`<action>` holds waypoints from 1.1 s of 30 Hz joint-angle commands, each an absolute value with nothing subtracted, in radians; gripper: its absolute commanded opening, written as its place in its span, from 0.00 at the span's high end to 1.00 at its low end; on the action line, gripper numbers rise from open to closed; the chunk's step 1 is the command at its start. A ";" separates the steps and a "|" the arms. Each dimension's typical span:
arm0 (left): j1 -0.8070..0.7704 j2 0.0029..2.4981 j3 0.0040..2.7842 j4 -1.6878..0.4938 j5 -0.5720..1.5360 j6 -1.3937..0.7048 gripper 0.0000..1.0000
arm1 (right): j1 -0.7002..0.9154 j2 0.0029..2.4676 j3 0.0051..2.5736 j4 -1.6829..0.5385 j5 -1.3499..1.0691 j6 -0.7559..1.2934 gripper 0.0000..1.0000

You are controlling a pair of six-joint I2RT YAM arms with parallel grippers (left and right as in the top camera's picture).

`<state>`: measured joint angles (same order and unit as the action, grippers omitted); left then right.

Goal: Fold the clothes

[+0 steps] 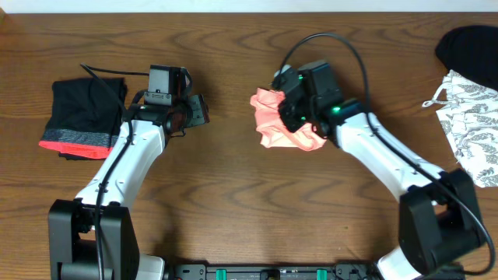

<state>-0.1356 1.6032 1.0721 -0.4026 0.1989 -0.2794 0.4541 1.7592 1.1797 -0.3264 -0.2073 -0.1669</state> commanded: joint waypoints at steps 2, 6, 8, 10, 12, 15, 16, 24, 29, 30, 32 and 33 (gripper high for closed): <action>-0.137 1.608 1.064 -0.411 0.192 -0.263 0.42 | 0.515 1.841 1.199 -0.317 -0.255 -0.188 0.87; -0.137 1.608 1.064 -0.411 0.192 -0.263 0.42 | 0.546 1.925 1.199 -0.321 -0.314 -0.188 0.45; -0.137 1.608 1.064 -0.411 0.192 -0.263 0.42 | 0.552 1.952 1.199 -0.326 -0.327 -0.188 0.34; -0.137 1.608 1.064 -0.411 0.196 -0.263 0.42 | 0.552 1.964 1.199 -0.330 -0.334 -0.188 0.27; -0.137 1.608 1.064 -0.411 0.196 -0.263 0.42 | 0.552 1.964 1.199 -0.329 -0.334 -0.188 0.19; -0.137 1.608 1.064 -0.411 0.196 -0.263 0.42 | 0.550 1.957 1.206 -0.330 -0.334 -0.188 0.13; -0.137 1.608 1.064 -0.411 0.196 -0.263 0.42 | 0.549 1.954 1.213 -0.335 -0.334 -0.188 0.13; -0.137 1.608 1.064 -0.411 0.196 -0.263 0.42 | 0.548 1.899 1.358 -0.492 -0.348 -0.193 0.11; -0.137 1.608 1.064 -0.410 0.210 -0.263 0.42 | 0.532 1.829 1.467 -0.573 -0.332 -0.196 0.09; -0.137 1.608 1.064 -0.410 0.223 -0.263 0.42 | 0.522 1.809 1.482 -0.582 -0.326 -0.194 0.09; -0.138 1.608 1.064 -0.402 0.279 -0.262 0.42 | 0.484 1.765 1.494 -0.583 -0.298 -0.141 0.08; -0.143 1.608 1.064 -0.394 0.305 -0.262 0.43 | 0.460 1.746 1.494 -0.587 -0.283 -0.106 0.09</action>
